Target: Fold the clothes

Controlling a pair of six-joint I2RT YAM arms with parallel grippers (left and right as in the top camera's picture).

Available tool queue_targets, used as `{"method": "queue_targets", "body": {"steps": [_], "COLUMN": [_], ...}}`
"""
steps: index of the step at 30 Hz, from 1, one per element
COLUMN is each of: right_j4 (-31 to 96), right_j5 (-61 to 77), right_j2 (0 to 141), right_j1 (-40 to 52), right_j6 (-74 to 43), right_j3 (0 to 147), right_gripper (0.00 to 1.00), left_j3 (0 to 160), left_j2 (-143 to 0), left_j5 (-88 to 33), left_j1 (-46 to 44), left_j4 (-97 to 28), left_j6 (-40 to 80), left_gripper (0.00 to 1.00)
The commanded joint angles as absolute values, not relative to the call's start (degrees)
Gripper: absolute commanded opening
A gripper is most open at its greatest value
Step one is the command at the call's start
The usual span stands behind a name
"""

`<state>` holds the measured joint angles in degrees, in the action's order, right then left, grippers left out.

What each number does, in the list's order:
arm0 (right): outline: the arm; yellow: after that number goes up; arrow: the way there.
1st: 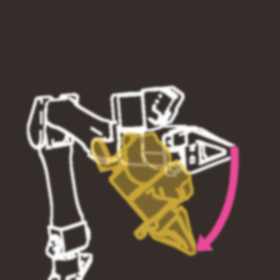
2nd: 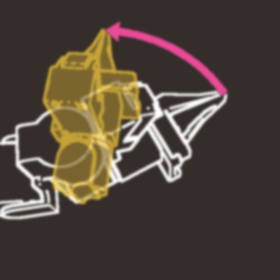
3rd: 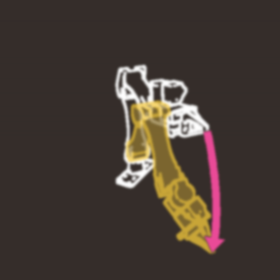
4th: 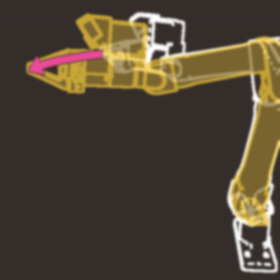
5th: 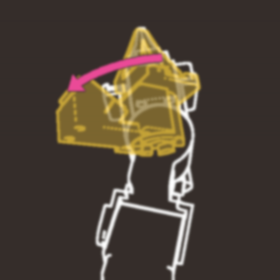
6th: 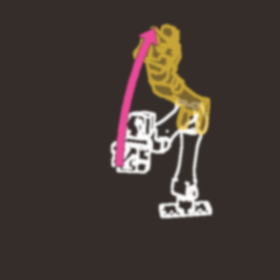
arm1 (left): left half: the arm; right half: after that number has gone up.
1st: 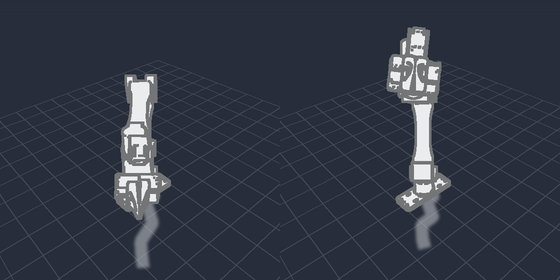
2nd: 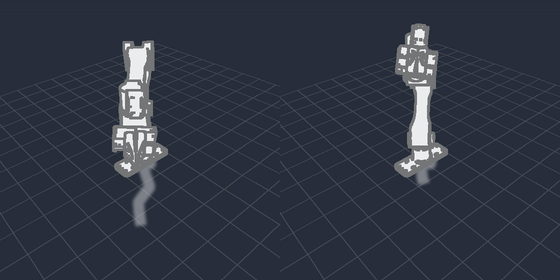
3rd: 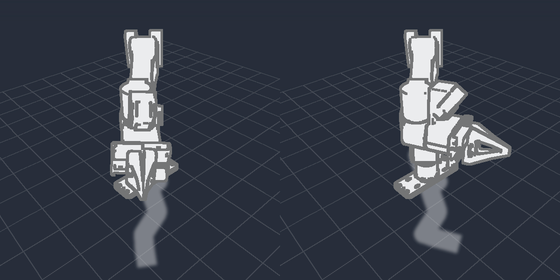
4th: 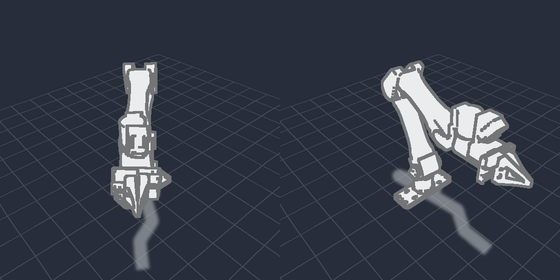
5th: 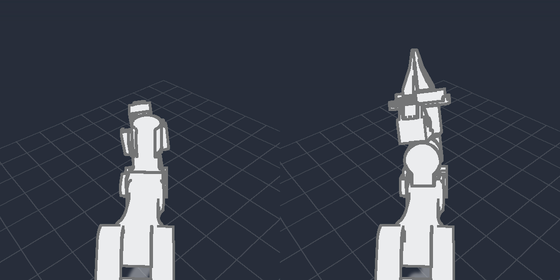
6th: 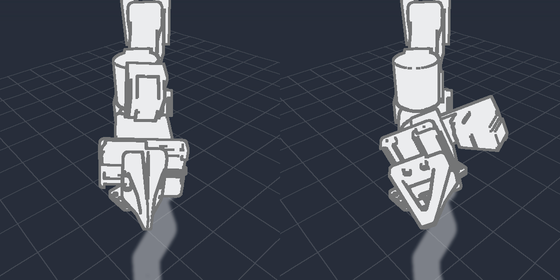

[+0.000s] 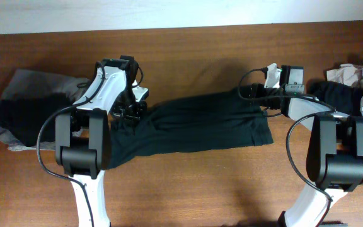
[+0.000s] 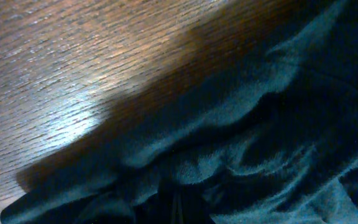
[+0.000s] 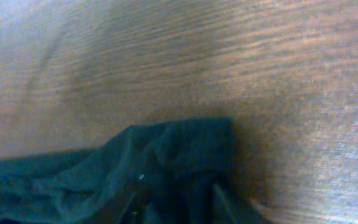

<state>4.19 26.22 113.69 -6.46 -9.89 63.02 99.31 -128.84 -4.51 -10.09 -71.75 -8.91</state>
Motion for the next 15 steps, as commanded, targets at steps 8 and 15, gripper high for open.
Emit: {"method": "queue_targets", "body": {"steps": [8, 15], "right_j4": [5.2, 12.2], "right_j5": [27.9, 30.0], "right_j2": [112.4, 103.7], "right_j1": [-7.2, -7.2], "right_j6": [-9.5, -7.5], "right_j3": [64.1, 64.1], "right_gripper": [0.04, 0.04], "left_j3": [99.0, 99.0], "left_j2": [-128.2, -128.2], "left_j5": [-5.1, -4.7], "left_j1": [-10.3, -10.3], "left_j4": [-71.7, -71.6], "left_j6": [-8.2, -8.2], "left_gripper": [0.01, 0.01]}}
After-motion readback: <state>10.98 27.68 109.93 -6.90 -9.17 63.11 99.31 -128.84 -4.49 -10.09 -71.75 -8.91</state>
